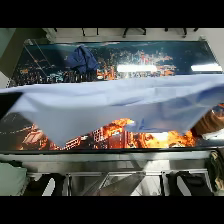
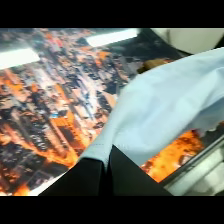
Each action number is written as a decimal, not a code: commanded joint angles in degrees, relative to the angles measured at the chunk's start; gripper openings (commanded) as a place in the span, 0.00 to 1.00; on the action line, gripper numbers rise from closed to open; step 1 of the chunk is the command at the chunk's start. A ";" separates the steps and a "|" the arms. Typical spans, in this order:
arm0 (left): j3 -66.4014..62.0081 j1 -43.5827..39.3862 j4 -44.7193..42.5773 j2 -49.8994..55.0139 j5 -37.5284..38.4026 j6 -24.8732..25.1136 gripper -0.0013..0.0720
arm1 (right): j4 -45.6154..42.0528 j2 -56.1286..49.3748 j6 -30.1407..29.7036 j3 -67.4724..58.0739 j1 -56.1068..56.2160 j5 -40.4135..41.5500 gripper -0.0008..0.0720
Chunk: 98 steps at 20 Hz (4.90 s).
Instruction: Fold the shirts.
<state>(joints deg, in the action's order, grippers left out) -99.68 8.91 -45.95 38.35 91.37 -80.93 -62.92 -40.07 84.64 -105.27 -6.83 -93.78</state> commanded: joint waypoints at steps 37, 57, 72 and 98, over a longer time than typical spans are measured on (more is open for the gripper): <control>26.21 2.36 -30.56 42.01 -13.70 -0.33 0.98 | 6.69 -47.25 -8.63 11.28 -2.82 9.29 0.98; 66.51 9.81 -9.42 34.84 -27.21 21.75 0.67 | 18.16 -19.23 -10.27 38.64 -4.22 14.91 0.96; 66.45 9.84 -6.78 28.68 -19.34 18.97 0.03 | 10.75 -16.96 -7.63 38.73 -4.26 13.03 0.96; 65.92 9.84 -20.55 0.48 -13.22 -1.81 0.04 | 31.67 -36.46 -28.98 75.21 -7.69 36.46 0.04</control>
<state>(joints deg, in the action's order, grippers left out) -33.32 18.72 -66.46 38.87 77.49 -82.91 -34.13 -75.50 58.94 -29.50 -17.56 -57.43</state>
